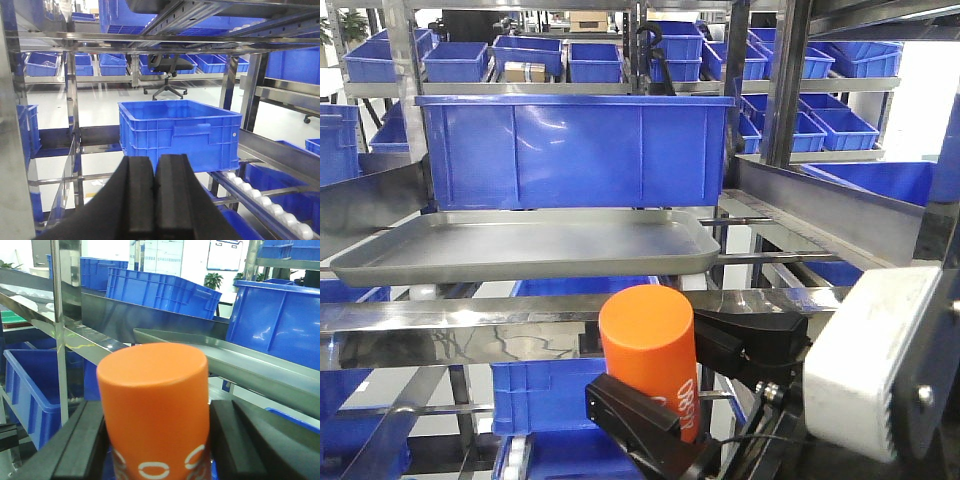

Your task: Grab orange capacitor from left shelf to right conveyor

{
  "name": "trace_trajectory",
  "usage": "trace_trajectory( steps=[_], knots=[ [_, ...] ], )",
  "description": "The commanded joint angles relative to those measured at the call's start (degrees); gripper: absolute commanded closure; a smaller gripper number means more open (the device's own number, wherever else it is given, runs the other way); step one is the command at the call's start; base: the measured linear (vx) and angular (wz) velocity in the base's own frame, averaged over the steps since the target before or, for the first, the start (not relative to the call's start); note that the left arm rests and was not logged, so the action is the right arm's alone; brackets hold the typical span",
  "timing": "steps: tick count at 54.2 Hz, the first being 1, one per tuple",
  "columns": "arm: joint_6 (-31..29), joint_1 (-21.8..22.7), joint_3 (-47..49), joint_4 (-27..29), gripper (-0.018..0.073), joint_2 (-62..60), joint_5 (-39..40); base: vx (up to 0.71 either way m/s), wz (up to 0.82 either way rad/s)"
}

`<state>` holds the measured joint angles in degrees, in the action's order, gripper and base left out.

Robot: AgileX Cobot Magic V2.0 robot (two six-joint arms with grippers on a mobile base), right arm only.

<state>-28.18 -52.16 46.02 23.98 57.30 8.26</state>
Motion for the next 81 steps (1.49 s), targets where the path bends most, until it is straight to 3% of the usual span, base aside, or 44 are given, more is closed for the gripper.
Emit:
trace_trajectory(
  steps=[1,81],
  knots=[
    [-0.2,0.0,1.7,-0.4,0.0568,-1.2,4.9,0.00,0.00],
    [-0.3,0.0,1.7,-0.4,0.0568,-1.2,4.9,-0.08,0.02]
  ],
)
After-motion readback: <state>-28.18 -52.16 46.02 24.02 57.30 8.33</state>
